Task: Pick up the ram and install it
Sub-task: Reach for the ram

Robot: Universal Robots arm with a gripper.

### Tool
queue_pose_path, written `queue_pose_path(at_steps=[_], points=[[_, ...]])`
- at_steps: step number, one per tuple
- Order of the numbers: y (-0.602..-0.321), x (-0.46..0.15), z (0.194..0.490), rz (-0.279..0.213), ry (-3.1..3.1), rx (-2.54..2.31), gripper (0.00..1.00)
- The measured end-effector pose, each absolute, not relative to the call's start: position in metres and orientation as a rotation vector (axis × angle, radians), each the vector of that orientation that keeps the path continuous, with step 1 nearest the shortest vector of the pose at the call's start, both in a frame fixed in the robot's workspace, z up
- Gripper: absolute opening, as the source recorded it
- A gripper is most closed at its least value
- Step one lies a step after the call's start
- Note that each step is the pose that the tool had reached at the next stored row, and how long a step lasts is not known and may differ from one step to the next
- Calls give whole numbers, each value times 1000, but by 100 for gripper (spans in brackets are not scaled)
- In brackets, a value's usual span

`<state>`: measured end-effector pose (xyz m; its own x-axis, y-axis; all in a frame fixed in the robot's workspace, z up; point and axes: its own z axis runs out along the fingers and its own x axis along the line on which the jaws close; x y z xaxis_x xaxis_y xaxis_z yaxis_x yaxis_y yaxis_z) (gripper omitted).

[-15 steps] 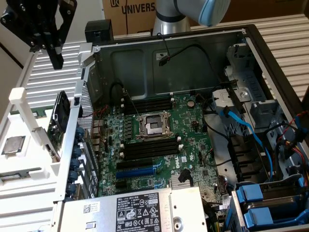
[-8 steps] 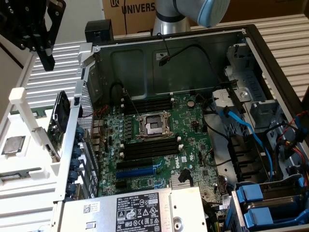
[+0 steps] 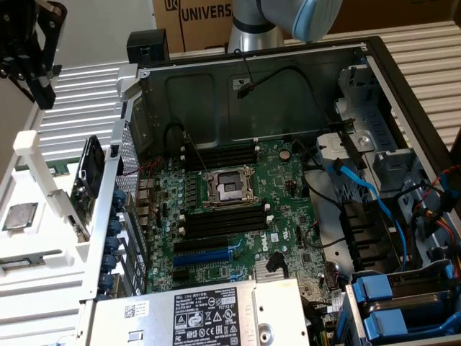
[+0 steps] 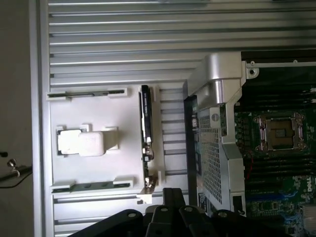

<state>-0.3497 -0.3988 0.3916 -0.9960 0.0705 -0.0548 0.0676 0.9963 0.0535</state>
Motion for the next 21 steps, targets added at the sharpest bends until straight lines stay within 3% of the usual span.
queue_pose_path(at_steps=[10,21], points=[[-399,-376,392,81,3084,64,11],[-399,-377,392,94,3062,-440,11]])
